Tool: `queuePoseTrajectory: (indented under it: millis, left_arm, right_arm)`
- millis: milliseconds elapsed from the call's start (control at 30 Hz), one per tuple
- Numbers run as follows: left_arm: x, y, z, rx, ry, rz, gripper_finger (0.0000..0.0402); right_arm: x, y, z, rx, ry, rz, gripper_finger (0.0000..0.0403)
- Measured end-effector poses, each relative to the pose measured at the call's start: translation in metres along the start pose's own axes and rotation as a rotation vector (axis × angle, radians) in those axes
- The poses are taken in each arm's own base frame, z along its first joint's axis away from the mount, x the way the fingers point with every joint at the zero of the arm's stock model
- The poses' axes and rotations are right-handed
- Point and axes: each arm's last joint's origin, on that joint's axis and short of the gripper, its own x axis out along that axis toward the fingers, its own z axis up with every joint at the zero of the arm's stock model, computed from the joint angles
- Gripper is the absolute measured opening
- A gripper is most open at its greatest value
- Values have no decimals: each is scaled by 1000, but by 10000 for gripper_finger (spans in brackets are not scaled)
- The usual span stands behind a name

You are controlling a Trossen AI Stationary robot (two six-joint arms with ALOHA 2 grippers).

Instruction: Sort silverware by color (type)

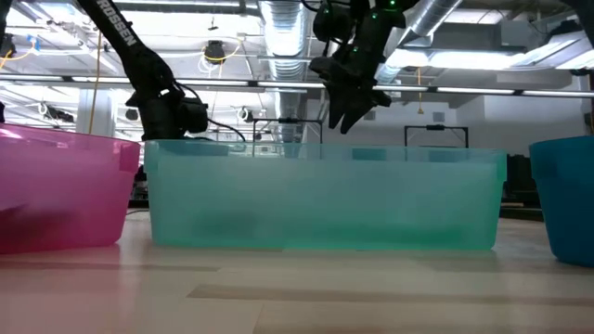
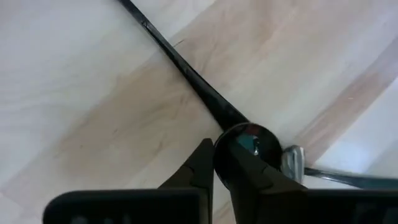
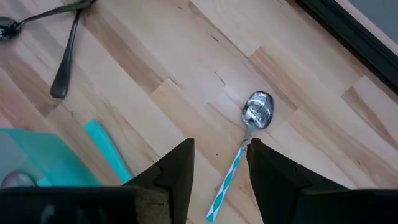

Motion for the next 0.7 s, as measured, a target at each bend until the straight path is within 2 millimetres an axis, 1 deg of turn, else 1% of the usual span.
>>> queuePoseTrajectory:
  millis: [133,333,533,600,700]
  left_arm:
    - [-8,-2,-3,-25,-15,-11,3]
    - [-32,-8,-4,-36,-116,-7,1]
    - [-59,-14,-4,-10,-255,7,2]
    - [-67,-16,-3,-2,-318,16,2]
    - [-79,-19,-1,19,-414,16,2]
  right_arm:
    - [0,0,0,-2,1,0,169]
    - [0,4,0,-8,-10,10,169]
    - [-2,13,8,3,-117,67,169]
    - [-2,15,13,47,-162,92,169]
    - [-3,14,17,174,-190,119,169]
